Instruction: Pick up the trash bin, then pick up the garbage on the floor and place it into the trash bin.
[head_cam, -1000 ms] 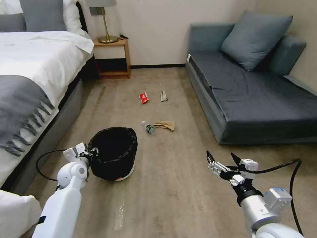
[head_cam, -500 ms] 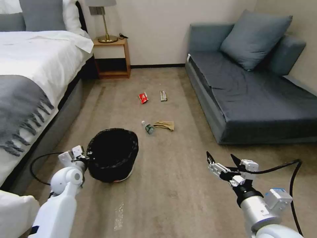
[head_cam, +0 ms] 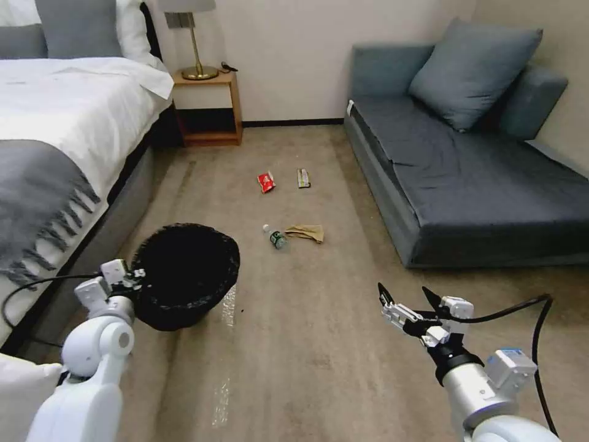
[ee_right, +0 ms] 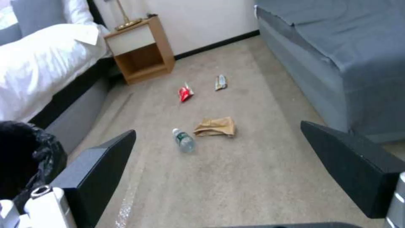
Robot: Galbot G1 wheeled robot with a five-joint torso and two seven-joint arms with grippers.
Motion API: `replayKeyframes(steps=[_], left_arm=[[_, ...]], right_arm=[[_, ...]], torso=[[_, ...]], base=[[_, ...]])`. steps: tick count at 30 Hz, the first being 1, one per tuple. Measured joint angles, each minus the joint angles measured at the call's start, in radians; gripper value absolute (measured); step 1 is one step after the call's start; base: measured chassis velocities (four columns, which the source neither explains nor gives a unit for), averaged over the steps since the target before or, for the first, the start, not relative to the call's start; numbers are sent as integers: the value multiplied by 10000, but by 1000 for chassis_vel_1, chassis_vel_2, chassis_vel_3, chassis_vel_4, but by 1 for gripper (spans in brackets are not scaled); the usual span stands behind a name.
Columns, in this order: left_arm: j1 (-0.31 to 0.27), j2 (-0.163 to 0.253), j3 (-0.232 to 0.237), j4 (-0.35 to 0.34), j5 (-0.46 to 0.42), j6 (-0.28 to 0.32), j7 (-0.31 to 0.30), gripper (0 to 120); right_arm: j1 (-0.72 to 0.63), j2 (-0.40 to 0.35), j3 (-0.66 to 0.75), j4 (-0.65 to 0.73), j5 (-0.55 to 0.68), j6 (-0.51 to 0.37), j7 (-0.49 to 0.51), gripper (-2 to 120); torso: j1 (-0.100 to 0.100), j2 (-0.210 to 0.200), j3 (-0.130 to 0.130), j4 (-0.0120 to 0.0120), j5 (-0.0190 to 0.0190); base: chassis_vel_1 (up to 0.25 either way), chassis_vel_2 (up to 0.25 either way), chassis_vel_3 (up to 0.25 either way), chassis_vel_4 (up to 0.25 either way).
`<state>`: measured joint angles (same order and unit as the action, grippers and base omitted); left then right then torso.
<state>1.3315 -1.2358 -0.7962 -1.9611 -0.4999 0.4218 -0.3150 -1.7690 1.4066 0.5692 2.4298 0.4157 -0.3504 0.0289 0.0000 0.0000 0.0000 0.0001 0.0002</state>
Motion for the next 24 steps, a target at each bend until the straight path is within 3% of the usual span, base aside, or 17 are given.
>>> replayKeyframes(steps=[7,24], left_arm=[[457,-41,-88,18,1051,-819,-96,5],[705,-60,-79,347,1100,-1143,10,5]], right_arm=[[28,-15,-52,-2,-101,68,-43,100],[-121,93,-88,-2,-410,394,-198,100]], torso=[[0,0,0,0,-2],[-1,0,-1,0,-2]], base=[[0,0,0,0],[0,0,0,0]])
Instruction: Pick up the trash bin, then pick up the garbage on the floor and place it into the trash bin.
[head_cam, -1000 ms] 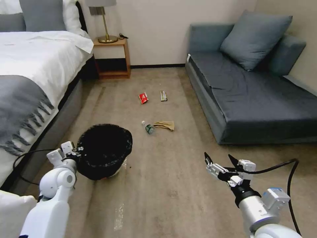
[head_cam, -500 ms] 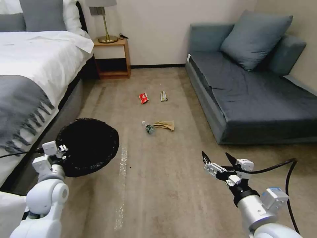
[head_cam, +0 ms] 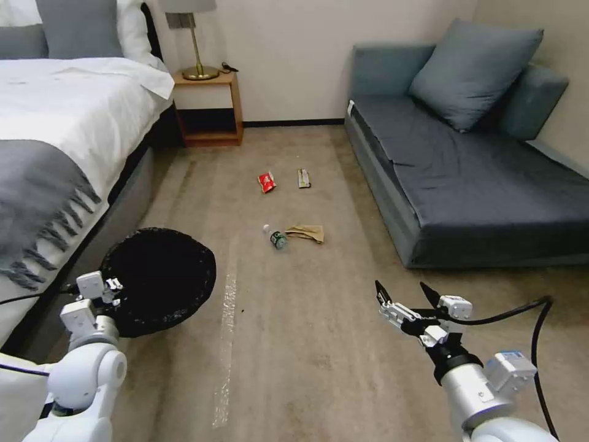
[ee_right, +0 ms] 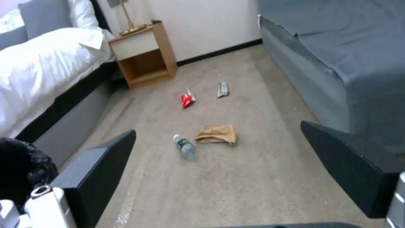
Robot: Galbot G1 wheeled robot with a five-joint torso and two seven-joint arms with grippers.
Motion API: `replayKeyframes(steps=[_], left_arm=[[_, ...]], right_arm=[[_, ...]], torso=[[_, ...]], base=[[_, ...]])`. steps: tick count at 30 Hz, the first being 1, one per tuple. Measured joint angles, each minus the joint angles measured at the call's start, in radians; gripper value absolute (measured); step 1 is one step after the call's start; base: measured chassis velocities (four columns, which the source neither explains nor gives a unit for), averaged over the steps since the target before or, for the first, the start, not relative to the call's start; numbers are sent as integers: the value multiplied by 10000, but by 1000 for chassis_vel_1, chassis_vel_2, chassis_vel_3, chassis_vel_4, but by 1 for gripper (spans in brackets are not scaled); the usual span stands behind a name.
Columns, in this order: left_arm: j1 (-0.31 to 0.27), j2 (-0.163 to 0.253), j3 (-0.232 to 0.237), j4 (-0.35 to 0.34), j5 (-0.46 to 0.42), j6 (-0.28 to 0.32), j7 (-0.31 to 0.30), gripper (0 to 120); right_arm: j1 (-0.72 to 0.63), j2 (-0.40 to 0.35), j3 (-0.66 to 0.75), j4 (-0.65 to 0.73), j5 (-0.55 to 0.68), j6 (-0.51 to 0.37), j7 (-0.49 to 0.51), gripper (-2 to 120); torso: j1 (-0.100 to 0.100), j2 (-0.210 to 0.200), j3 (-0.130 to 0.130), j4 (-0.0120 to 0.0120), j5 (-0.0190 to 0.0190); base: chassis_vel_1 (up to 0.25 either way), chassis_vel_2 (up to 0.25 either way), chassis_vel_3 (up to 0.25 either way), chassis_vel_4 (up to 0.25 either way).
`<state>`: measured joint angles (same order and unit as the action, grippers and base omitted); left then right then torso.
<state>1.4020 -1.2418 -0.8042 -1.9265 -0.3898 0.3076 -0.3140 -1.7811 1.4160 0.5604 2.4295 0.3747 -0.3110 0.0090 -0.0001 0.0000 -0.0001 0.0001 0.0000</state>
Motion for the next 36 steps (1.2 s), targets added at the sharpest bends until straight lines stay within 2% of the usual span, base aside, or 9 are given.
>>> replayKeyframes(steps=[13,36], left_arm=[[-71,58,150,22,-120,17,55,5],[-74,82,127,144,-177,-96,75,5]], right_arm=[[-162,164,-36,81,-134,64,-17,100],[-267,273,-69,160,-269,74,-58,100]], torso=[[1,0,1,-1,0],[0,0,1,0,0]], base=[[-79,77,85,-88],[-67,71,72,-71]])
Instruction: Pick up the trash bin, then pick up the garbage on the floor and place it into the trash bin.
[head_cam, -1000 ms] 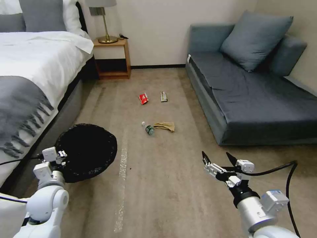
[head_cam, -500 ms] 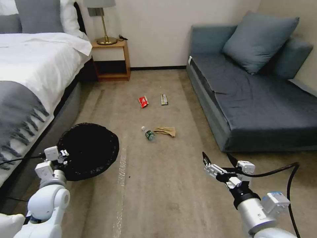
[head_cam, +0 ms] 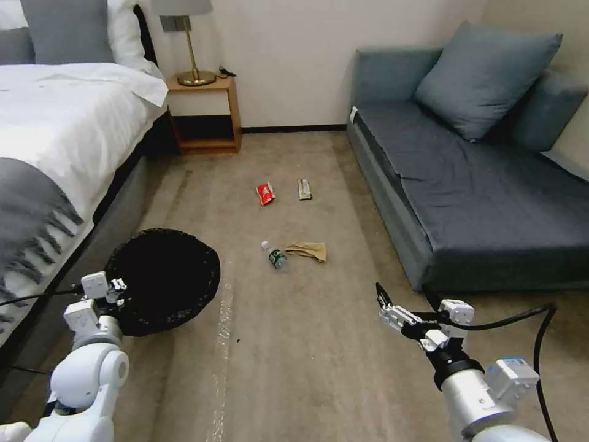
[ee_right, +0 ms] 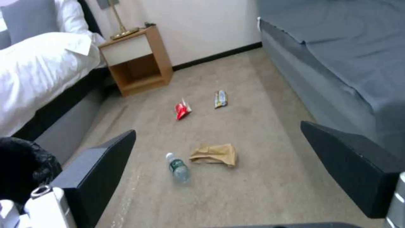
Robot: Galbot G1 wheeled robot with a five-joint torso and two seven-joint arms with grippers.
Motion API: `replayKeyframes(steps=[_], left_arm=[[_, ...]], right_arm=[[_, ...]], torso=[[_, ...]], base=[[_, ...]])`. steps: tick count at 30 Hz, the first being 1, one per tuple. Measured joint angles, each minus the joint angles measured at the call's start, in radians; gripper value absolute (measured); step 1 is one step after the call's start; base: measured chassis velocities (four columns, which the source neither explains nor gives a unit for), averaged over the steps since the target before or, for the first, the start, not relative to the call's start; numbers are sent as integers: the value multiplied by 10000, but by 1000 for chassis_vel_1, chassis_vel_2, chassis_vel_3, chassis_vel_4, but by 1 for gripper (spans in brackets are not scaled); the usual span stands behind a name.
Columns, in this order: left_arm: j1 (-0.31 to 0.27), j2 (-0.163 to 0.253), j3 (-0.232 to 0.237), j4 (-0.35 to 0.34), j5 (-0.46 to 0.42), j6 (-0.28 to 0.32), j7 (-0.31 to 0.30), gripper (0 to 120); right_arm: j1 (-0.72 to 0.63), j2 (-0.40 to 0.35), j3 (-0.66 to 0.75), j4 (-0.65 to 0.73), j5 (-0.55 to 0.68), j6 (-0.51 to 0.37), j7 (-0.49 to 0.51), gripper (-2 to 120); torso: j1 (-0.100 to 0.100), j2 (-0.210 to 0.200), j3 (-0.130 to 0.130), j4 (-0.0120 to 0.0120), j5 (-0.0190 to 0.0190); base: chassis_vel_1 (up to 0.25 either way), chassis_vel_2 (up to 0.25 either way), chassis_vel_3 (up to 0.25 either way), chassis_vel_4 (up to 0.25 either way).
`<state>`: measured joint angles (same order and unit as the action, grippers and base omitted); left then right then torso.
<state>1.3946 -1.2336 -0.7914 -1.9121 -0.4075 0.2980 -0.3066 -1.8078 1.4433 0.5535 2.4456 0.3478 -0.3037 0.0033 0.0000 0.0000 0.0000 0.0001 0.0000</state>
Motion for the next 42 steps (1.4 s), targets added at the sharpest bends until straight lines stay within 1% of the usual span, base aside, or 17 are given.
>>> replayKeyframes(steps=[14,27,42], left_arm=[[-20,-14,13,93,24,-97,2,5],[-191,-1,-3,237,-4,-100,4,5],[-142,12,-38,360,-8,-262,20,5]], right_arm=[[72,-5,-24,-110,-17,-8,-48,100],[100,-4,-53,-212,-93,-13,-114,100],[59,-28,-66,-229,-161,-4,-177,100]], torso=[[0,0,0,0,0],[0,0,0,0,0],[0,0,0,0,0]], base=[[-73,73,70,-73],[-74,70,73,-69],[-87,86,84,-82]])
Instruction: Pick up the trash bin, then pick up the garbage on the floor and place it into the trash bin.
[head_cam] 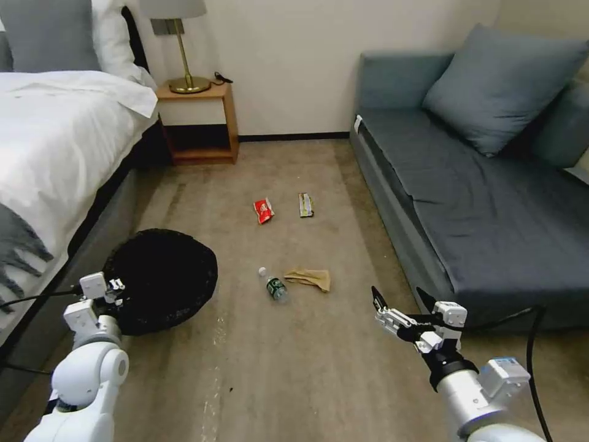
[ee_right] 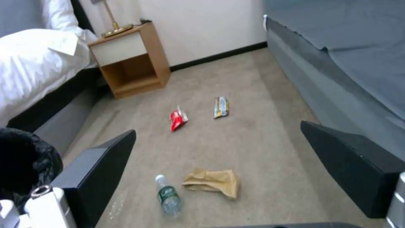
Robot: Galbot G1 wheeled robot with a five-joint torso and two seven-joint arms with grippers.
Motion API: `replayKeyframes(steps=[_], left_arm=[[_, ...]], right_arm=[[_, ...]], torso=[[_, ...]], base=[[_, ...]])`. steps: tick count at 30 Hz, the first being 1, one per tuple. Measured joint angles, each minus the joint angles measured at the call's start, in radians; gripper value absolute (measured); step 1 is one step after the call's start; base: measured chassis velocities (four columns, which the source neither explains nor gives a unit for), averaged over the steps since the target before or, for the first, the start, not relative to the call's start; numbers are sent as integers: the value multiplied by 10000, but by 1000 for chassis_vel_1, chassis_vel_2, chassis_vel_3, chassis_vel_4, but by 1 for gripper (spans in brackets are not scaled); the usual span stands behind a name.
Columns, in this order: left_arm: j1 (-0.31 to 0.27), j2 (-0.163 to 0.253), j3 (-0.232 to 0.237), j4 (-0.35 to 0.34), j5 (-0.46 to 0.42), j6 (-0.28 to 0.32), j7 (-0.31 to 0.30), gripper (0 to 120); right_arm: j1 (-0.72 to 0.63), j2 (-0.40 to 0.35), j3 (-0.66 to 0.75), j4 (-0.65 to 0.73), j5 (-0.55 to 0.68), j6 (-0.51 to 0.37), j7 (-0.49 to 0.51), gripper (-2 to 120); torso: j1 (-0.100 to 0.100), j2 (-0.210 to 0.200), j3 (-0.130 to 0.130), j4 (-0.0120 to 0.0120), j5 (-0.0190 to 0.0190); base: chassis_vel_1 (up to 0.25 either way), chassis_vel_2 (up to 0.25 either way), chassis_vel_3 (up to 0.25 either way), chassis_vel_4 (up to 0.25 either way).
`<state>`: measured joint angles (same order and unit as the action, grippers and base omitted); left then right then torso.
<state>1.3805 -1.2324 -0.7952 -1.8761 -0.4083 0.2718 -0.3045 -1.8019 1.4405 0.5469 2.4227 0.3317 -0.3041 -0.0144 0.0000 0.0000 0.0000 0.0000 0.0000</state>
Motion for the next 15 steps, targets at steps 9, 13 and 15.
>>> replayKeyframes(steps=[9,13,15], left_arm=[[21,40,-6,20,2,-35,8,5],[30,44,12,20,6,-44,14,5],[72,30,36,44,23,-94,17,5]], right_arm=[[-28,1,-13,15,-47,11,-21,100],[-32,-6,-10,29,-53,12,-23,100],[-37,6,-18,29,-73,12,-25,100]], torso=[[0,0,0,0,0],[0,0,0,-1,0],[0,0,0,-1,0]], base=[[-90,85,98,-86],[-97,91,94,-99],[-92,99,90,-105]])
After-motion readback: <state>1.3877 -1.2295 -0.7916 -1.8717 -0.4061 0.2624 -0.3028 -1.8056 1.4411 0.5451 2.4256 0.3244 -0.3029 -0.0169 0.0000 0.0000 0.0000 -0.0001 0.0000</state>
